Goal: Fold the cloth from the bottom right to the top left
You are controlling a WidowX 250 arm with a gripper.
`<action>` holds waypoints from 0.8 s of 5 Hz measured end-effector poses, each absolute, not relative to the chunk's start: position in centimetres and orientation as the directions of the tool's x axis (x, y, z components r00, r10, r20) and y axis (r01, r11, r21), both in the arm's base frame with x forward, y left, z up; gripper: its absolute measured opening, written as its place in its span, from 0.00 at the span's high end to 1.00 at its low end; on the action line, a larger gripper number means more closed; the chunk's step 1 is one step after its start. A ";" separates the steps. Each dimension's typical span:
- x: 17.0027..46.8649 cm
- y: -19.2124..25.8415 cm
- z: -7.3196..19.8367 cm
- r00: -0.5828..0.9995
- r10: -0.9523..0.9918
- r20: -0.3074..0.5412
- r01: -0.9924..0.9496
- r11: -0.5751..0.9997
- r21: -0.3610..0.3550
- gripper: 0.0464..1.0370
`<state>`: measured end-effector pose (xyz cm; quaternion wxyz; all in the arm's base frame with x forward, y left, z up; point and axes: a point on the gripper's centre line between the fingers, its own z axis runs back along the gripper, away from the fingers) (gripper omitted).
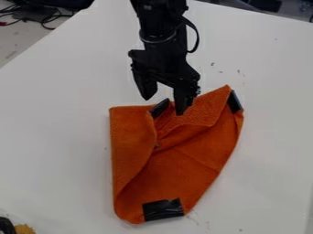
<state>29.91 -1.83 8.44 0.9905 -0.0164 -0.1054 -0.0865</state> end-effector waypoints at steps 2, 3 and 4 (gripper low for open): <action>27.1 -3.3 6.3 0.978 -0.105 0.183 0.114 0.993 -0.035 0.04; 24.9 -4.8 6.2 0.975 -0.050 0.216 0.060 0.997 -0.040 0.04; 22.6 -7.0 6.4 0.980 0.046 0.196 -0.033 0.997 -0.067 0.04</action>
